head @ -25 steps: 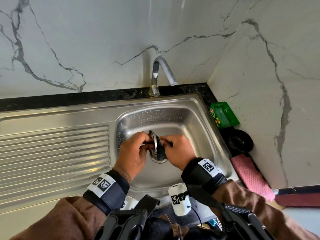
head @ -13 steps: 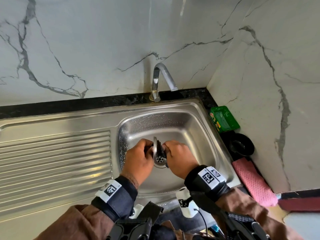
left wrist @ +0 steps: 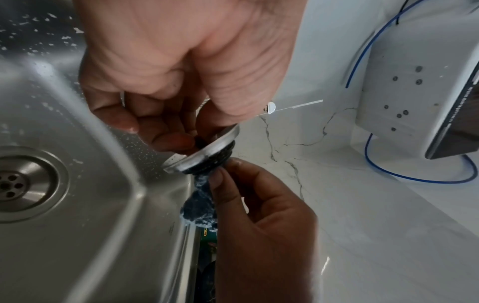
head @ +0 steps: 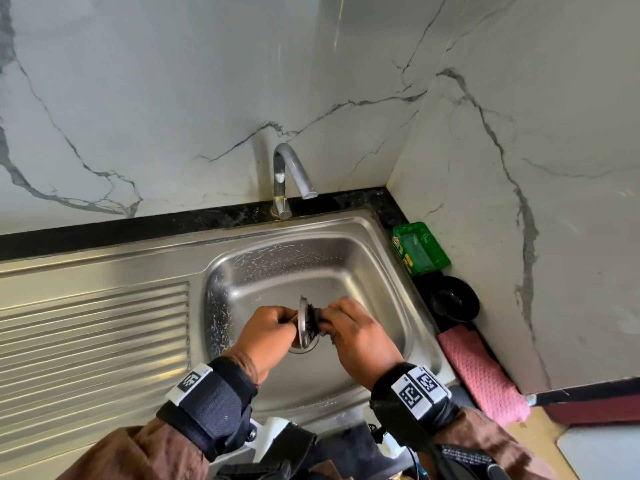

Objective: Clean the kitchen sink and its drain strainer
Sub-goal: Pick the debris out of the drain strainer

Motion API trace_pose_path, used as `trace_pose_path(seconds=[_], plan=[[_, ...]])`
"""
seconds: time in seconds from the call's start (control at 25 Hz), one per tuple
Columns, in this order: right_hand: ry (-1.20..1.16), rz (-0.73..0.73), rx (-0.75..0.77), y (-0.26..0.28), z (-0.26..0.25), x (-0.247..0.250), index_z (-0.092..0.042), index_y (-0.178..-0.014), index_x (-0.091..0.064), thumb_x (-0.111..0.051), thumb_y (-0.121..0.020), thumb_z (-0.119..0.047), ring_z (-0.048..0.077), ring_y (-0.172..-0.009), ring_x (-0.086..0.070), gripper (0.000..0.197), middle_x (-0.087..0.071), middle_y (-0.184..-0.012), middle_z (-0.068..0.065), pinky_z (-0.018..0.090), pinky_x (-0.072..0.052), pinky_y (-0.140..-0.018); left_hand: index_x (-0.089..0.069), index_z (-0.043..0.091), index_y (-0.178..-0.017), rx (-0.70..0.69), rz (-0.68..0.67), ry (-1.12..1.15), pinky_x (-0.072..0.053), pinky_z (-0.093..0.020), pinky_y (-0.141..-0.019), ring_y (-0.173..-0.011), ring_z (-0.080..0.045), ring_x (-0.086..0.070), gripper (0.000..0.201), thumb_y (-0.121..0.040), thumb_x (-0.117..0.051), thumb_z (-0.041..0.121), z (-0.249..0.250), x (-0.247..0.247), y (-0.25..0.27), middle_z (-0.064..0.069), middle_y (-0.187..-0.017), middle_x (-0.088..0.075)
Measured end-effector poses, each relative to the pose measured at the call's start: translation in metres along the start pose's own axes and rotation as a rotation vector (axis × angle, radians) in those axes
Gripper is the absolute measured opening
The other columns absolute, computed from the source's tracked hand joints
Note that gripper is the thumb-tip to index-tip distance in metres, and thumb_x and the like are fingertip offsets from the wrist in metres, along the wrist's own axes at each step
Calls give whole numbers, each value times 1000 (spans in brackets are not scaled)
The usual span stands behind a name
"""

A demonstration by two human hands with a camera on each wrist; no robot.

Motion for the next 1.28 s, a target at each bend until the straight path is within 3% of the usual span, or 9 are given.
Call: trace_pose_path(seconds=[0.16,0.28,0.36,0.44,0.6,0.72,0.84,1.04,1.28], plan=[[-23,-3,23,0,17,13,-14,-102,-68,-64,-92,-13,14,-87,-61,11,-61,-99,1,22,-53,-78,-74,5,-83,13,-20,12,-41,-12,-48,-52,-4,-55,20,-91,-56,3,5,-19,-7,-2,-66,-70],[-370,-14,-422,0,51,17,-17,-93,-75,-68,-88,-12,8,-73,-66,9,-70,-88,-2,19,-55,-69,-73,13,-88,-68,5,-77,-45,-10,-51,-52,3,-60,18,-92,-58,3,14,-32,-14,5,-67,-71],[-596,4,-758,6,77,19,-19,-87,-77,-73,-87,-18,15,-74,-72,4,-75,-80,-2,33,-61,-69,-71,21,-93,-115,23,-167,-56,-19,-67,-70,0,-68,21,-91,-61,3,17,-37,-21,5,-81,-75],[-588,98,-844,5,102,34,-21,-87,-77,-74,-86,-20,13,-74,-72,3,-75,-77,-4,37,-62,-68,-70,23,-95,-135,52,-222,-59,-28,-78,-79,-3,-70,21,-89,-64,4,17,-38,-27,6,-88,-75],[-495,239,-851,-10,155,86,-23,-95,-74,-67,-90,-19,6,-71,-70,9,-75,-80,-9,17,-55,-68,-67,23,-93,-155,127,-271,-60,-28,-73,-72,0,-69,18,-89,-66,6,23,-43,-30,8,-85,-74],[-313,259,-819,-27,187,110,-22,-121,-69,-62,-93,-23,7,-97,-67,29,-71,-111,-8,14,-44,-86,-68,23,-94,-148,171,-233,-57,-28,-73,-73,0,-69,19,-89,-65,5,22,-46,-33,13,-85,-74],[-307,298,-819,-35,209,104,-17,-136,-58,-61,-91,-19,11,-102,-65,45,-66,-124,3,10,-39,-85,-67,26,-93,-122,242,-203,-56,-23,-70,-78,-5,-70,17,-90,-65,9,14,-47,-35,8,-85,-75],[-326,453,-612,-26,204,92,-10,-117,-69,-60,-85,-1,15,-98,-64,34,-64,-120,8,7,-46,-81,-67,28,-93,-59,342,-155,-57,-30,-78,-84,-11,-70,17,-91,-65,11,1,-45,-29,9,-90,-74],[-420,298,-540,-11,184,84,-20,-97,-74,-57,-90,-1,-2,-101,-62,26,-66,-111,-9,6,-45,-85,-69,25,-97,-70,409,-139,-56,-31,-86,-86,-3,-69,12,-88,-70,17,-15,-39,-29,10,-92,-75]])
Point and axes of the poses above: each hand's wrist, its own y-axis away from the middle knuckle, its own x-axis out of the back of the hand, z = x × y, the point moved 4 cm from there along -y, towards the middle knuckle
